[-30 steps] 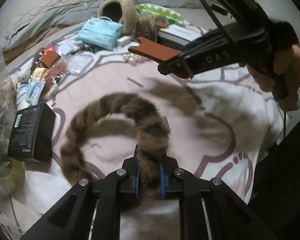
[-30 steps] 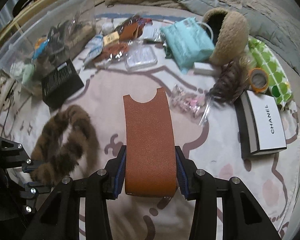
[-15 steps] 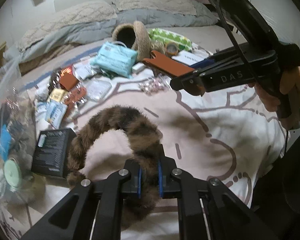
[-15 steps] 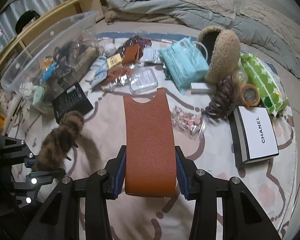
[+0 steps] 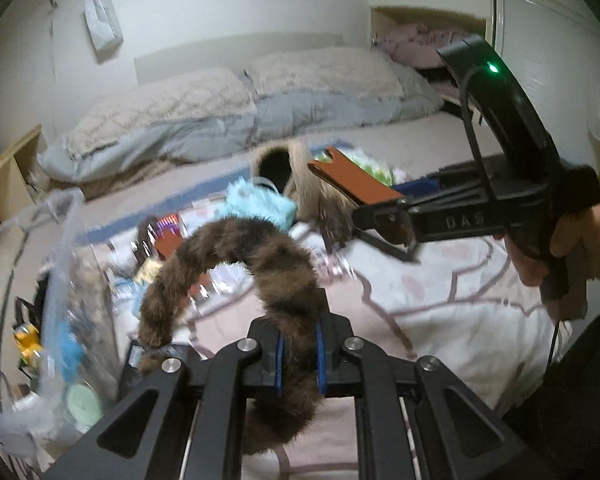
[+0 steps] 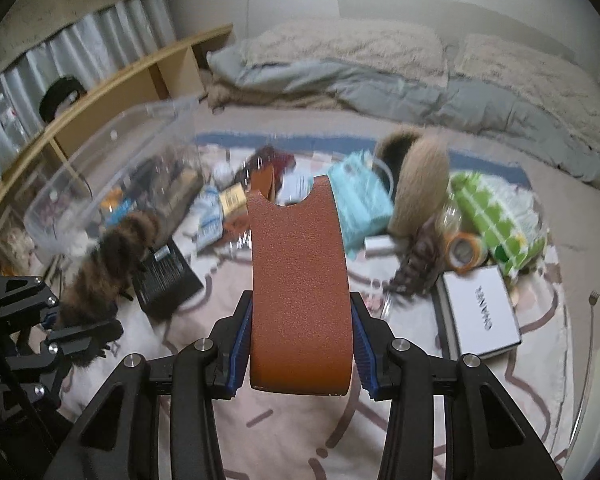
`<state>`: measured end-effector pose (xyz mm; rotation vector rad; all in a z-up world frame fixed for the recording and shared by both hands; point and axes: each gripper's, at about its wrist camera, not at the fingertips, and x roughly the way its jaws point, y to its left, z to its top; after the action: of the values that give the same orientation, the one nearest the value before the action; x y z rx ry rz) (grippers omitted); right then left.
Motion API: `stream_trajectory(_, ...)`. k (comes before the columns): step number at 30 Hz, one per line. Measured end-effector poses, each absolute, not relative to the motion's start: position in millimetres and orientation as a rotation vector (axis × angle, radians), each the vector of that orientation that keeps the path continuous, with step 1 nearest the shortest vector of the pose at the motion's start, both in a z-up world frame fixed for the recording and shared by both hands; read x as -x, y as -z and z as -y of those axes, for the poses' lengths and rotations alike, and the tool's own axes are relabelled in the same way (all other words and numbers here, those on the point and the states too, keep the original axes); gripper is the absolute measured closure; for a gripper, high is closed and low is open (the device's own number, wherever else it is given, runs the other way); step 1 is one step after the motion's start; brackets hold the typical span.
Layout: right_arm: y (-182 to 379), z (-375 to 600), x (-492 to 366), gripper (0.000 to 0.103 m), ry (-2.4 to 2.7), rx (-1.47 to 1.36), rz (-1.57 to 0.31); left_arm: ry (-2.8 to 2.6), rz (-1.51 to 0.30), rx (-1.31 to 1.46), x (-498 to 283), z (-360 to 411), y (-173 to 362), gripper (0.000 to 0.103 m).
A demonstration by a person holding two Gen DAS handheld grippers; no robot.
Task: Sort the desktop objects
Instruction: 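Carry furry tail and orange leather strip toward the clear plastic bin, then lower brown furry tail into the clear bin and open left gripper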
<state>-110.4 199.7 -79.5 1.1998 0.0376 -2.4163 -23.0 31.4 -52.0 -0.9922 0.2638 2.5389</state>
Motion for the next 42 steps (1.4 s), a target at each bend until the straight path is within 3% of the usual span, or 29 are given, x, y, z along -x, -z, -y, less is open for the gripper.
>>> stream_trajectory(13,9.9,-176.0,113.0,0.058,2.521,-0.965,-0.015,-2.822,-0.16,0.771,54.0,26.1,-38.1,0.091)
stream_trajectory(23,-17.3,-127.4,118.0,0.058,2.493,-0.875,0.015,-2.998,-0.131,0.748,72.2,85.7,-70.1,0.091)
stream_trajectory(31,-24.2,-92.7,113.5,0.058,2.412,-0.837,0.001,-3.069,0.022,0.9,86.5,151.1,-52.6,0.091)
stream_trajectory(42,-21.3,-58.7,113.7,0.058,2.329,-0.845,-0.027,-3.075,0.18,1.239,126.8,201.8,10.0,0.091)
